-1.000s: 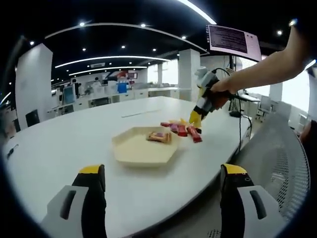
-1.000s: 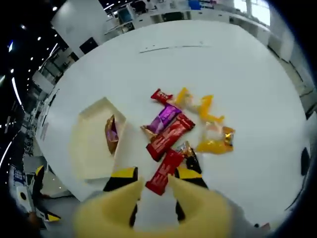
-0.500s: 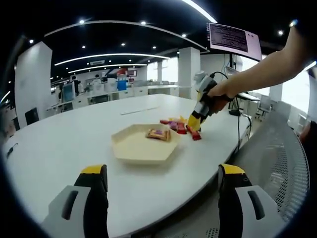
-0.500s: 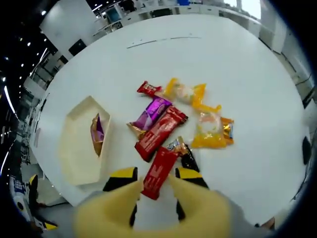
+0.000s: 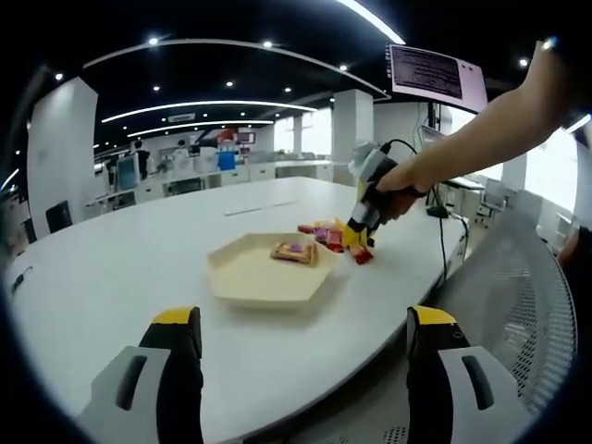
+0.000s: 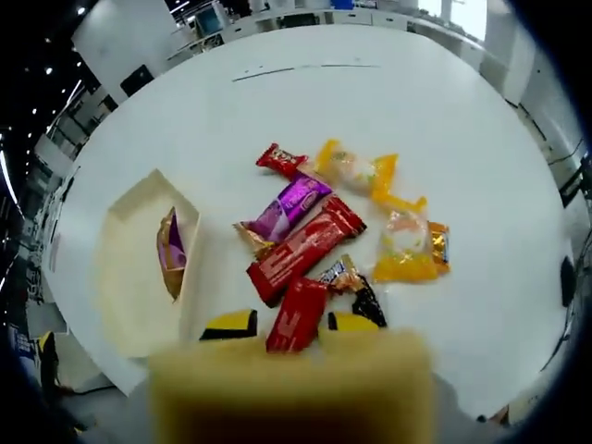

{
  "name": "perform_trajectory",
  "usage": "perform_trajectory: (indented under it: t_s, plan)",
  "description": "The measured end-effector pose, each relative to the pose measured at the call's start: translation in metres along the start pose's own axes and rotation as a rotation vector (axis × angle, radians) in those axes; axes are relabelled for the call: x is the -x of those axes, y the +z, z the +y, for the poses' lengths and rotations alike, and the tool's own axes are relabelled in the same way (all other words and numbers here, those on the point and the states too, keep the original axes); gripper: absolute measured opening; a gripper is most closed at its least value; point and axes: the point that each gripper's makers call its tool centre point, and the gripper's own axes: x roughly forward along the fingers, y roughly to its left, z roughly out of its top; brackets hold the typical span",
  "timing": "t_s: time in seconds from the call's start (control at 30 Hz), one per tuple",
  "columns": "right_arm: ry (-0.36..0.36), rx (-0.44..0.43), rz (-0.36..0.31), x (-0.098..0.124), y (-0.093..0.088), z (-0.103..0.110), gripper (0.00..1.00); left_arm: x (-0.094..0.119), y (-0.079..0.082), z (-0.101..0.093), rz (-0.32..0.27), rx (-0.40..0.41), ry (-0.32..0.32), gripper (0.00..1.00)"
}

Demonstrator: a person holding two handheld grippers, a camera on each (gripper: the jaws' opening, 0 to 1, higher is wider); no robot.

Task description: Place the target food into the container with the food tongs after gripping and lifting it, then release it inside without dropping or visibly crushing the food.

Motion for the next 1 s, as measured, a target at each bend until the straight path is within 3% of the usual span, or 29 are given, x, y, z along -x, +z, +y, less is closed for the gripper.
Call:
perform_trajectory:
  t_s: [0.3, 0.63, 0.77, 1.0]
  plan:
    - [-0.099, 0.134, 0.029, -0.003, -0.002, 0.003, 0.26, 0.001, 0.002, 0.001, -0.014, -0.004, 0.004, 0.90]
    - [-0.084, 0.168, 0.026, -0.003, -0.001, 0.001, 0.23, 0.001, 0.002, 0.001, -0.015, -0.002, 0.009, 0.91]
    - [-0.071, 0.137, 0.004, -0.001, -0.001, -0.004, 0.23, 0.001, 0.002, 0.001, -0.012, -0.002, 0.008, 0.91]
    - [0.041, -0.057, -0.025, 0.006, 0.000, -0.004, 0.23, 0.001, 0.003, 0.000, -0.016, -0.004, 0.003, 0.93]
